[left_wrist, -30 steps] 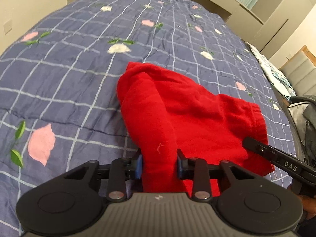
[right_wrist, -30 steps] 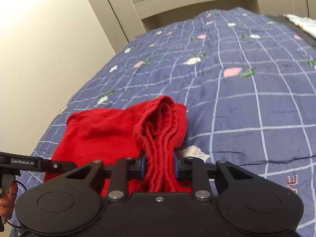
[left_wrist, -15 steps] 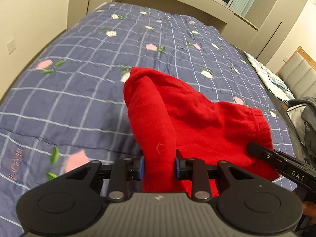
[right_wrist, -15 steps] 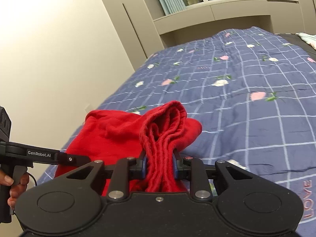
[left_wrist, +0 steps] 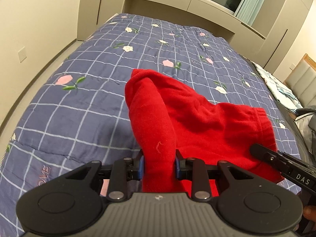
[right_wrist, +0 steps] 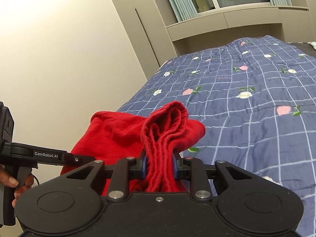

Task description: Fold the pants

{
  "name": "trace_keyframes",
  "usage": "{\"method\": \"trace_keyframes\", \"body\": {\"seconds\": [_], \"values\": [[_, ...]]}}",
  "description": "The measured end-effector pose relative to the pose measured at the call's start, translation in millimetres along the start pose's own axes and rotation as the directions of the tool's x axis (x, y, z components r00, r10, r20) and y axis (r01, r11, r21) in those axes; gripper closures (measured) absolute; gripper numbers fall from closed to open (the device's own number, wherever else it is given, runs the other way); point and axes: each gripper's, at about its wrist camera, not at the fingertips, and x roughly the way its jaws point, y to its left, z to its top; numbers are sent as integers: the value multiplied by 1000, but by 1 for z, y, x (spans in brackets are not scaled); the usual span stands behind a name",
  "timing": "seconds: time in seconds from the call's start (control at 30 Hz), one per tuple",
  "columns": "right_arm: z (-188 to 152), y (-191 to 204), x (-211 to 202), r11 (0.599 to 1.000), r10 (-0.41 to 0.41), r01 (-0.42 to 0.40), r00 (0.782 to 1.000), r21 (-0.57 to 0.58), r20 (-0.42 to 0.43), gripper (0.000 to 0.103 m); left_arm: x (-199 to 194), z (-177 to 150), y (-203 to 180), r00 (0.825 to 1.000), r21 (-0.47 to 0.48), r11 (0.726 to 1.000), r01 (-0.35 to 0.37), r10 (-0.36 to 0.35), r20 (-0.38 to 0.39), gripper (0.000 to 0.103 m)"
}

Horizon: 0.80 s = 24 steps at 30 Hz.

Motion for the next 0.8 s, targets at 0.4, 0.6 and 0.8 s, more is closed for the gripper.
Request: {"method": "trace_keyframes", "body": {"seconds": [0.4,0.6,0.8], "values": [[13,28,54,999,-4,4,1000,-38,-13,78,23,24,35,998,-23,997,-69,69,8,72],[6,23,83,999,-31,32,997,11,-77,77,49,20,50,995,-41,996,-81,79,-63,72],[-3,4,98,995,-71,79,989,59,-129,71,67,17,63,991,-80,993,-90,82,-107,67]]}}
